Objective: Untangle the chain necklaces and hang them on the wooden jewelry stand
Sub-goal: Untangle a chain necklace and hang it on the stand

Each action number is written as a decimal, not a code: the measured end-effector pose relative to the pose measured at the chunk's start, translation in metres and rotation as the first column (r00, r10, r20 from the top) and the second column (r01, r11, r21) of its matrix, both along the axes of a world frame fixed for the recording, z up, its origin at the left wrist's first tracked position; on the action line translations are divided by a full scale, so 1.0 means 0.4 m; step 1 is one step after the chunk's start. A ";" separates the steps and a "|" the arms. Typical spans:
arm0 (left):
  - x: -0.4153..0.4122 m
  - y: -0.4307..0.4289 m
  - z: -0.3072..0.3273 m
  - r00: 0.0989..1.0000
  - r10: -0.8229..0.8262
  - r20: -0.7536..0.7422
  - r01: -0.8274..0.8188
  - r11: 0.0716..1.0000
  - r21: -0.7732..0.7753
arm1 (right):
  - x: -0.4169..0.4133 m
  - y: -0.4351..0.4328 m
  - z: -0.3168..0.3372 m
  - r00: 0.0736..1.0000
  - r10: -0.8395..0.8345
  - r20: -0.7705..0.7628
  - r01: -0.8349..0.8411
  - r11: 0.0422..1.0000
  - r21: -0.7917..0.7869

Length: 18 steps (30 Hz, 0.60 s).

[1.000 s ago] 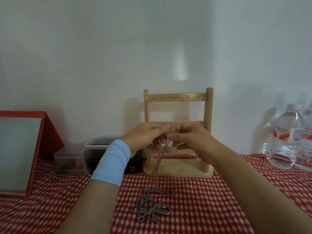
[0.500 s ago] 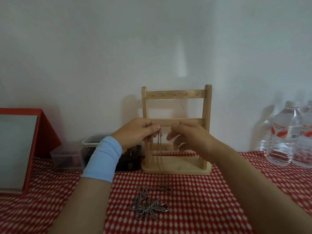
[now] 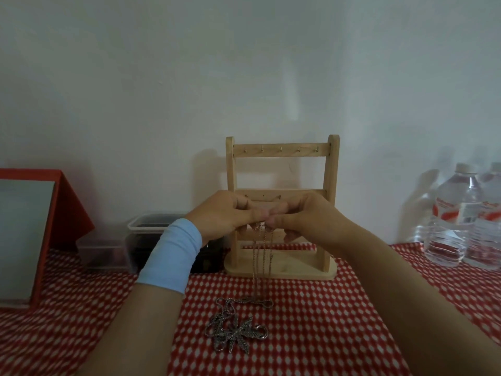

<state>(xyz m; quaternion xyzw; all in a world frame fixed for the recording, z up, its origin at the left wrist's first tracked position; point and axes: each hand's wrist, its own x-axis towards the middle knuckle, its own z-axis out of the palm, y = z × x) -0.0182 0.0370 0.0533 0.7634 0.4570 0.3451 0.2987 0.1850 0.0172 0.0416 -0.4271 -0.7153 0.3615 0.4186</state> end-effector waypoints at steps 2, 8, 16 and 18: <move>-0.009 0.002 0.001 0.997 -0.040 -0.064 0.038 0.999 -0.029 | 0.000 0.000 0.003 0.999 -0.009 0.049 0.008 1.000 0.025; -0.017 -0.003 -0.011 0.984 -0.177 -0.007 0.175 0.978 -0.114 | -0.003 -0.008 0.012 0.980 0.103 0.170 -0.089 0.992 -0.085; 0.003 -0.013 -0.027 0.885 -0.313 0.346 0.398 0.893 -0.209 | 0.020 0.002 0.017 0.978 0.124 -0.165 -0.146 0.981 -0.128; -0.008 -0.011 -0.028 0.836 -0.324 0.442 0.443 0.874 -0.198 | 0.031 0.007 0.016 0.960 0.089 -0.266 -0.139 0.975 -0.174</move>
